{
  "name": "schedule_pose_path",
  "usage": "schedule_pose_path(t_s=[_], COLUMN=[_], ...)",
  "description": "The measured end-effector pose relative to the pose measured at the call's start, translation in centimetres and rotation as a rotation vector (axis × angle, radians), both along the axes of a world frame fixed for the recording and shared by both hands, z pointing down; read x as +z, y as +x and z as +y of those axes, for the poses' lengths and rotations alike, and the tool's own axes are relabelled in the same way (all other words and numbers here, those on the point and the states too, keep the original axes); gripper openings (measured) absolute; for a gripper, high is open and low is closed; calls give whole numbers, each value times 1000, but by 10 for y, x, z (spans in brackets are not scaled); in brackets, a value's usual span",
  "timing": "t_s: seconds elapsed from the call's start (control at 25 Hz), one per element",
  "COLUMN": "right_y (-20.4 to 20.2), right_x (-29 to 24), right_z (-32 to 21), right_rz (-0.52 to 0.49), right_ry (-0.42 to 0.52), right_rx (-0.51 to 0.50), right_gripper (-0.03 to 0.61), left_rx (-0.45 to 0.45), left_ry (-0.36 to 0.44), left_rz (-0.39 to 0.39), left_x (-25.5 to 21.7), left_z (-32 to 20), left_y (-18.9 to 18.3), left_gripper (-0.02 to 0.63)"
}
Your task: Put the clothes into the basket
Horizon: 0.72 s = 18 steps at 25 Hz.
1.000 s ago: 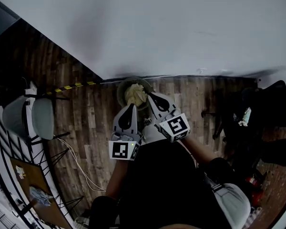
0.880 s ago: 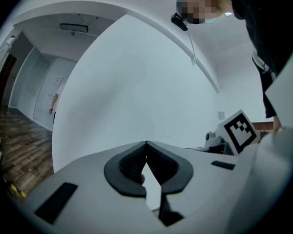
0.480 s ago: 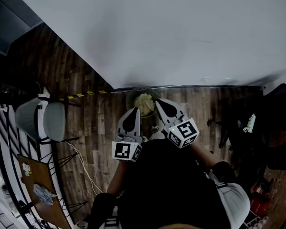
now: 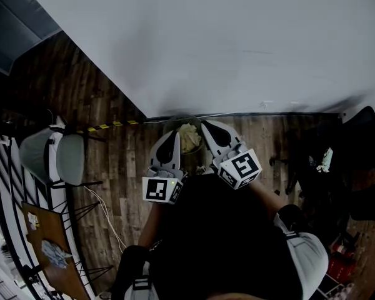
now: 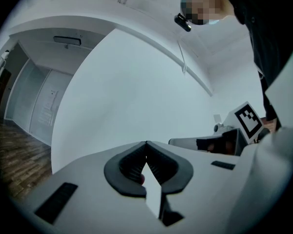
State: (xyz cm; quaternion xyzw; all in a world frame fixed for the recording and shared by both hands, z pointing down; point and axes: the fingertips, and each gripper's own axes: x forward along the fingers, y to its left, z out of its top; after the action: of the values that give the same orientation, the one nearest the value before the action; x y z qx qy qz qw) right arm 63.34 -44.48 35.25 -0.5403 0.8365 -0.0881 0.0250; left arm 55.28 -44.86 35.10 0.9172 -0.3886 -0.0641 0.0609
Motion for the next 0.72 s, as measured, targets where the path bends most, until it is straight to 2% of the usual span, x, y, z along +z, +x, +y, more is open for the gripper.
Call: schedule_pose_path(t_s=[0.72], right_y=[1], right_x=[6], right_z=[5], right_rz=[-8], right_ry=[-8], right_rx=[-33], right_gripper=[8], left_rx=[-22], left_ry=[-10], left_rz=[-15], left_x=[3], left_z=[6], left_y=[3], left_gripper=[13])
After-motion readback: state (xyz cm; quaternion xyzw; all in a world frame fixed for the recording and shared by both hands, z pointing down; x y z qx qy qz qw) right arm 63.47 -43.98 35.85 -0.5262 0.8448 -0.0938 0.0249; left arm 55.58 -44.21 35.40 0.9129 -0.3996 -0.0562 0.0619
